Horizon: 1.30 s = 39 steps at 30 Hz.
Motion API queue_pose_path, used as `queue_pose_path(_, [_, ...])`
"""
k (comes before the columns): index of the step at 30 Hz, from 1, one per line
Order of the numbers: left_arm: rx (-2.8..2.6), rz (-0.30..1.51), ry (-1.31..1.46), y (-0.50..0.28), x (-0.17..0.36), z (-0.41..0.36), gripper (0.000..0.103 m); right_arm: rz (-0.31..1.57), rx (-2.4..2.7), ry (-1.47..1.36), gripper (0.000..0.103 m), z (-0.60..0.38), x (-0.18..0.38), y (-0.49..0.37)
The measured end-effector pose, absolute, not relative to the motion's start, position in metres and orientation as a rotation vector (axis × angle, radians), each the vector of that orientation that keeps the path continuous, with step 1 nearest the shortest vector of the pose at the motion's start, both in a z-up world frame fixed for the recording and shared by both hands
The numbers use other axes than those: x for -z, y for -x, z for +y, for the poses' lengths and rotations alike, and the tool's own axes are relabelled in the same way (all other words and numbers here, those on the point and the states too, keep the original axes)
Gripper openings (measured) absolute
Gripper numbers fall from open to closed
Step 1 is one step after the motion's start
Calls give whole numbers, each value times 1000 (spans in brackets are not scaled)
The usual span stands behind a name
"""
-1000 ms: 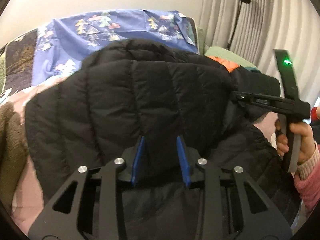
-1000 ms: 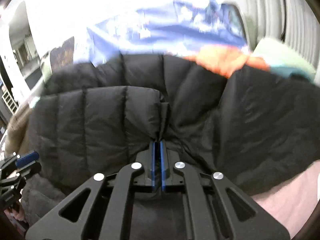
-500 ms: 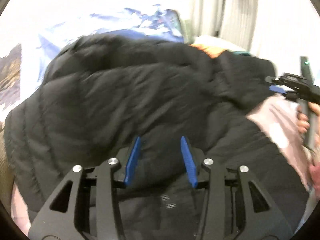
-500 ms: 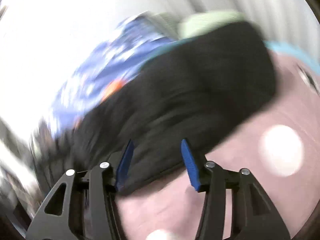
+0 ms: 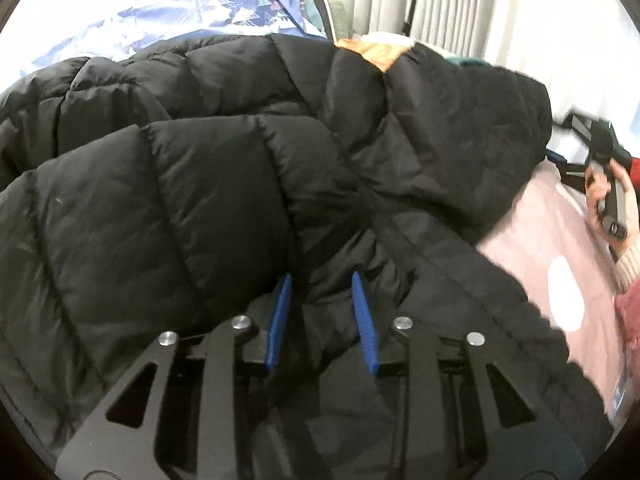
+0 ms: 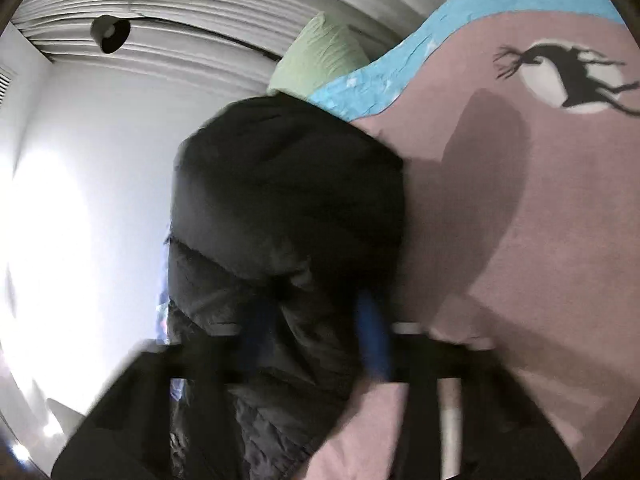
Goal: Fold large clothes
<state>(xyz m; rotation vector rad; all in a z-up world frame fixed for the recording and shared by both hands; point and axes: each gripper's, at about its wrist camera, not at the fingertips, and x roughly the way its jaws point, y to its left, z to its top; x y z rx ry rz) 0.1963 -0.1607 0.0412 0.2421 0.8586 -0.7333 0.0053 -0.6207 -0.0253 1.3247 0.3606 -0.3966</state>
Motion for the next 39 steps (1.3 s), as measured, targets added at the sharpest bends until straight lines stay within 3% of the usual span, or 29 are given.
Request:
queue_pose_path(4, [752,850,-196,-191,-54,-150,32,249,185,-1306,5,-610,-7,9])
queue_pose_path(11, [736,816,-84,-176,-90,-104,32,280,-69,-1120,5,-543,-75,-18])
queue_pose_path(16, [685,753,-45,-160,-118,-57,41,345,-280,-907,5,-434,-129,-42])
queue_pose_path(20, [654,726,53,-156,-136,-14,53,433,-438,-698,5,-328,-157,-63])
queue_pose_path(24, [622,690,173,-143,-151,41,79,572,-570,-444,5,-206,-151,-82])
queue_pose_path(25, [617,682,212,-140,-154,56,81,620,-568,-406,6,-185,-142,-87])
queue_pose_path(29, [603,698,288,-138,-149,82,86,889,-573,-314,32,-121,-94,-101])
queue_pose_path(30, [597,710,292,-139,-146,85,87,917,-587,-324,42,-118,-86,-99])
queue_pose_path(31, [595,729,298,-139,-141,89,88,922,-590,-324,46,-128,-81,-102])
queue_pose_path(39, [660,793,359,-134,-119,91,95,871,-546,-311,53,-169,-92,-73])
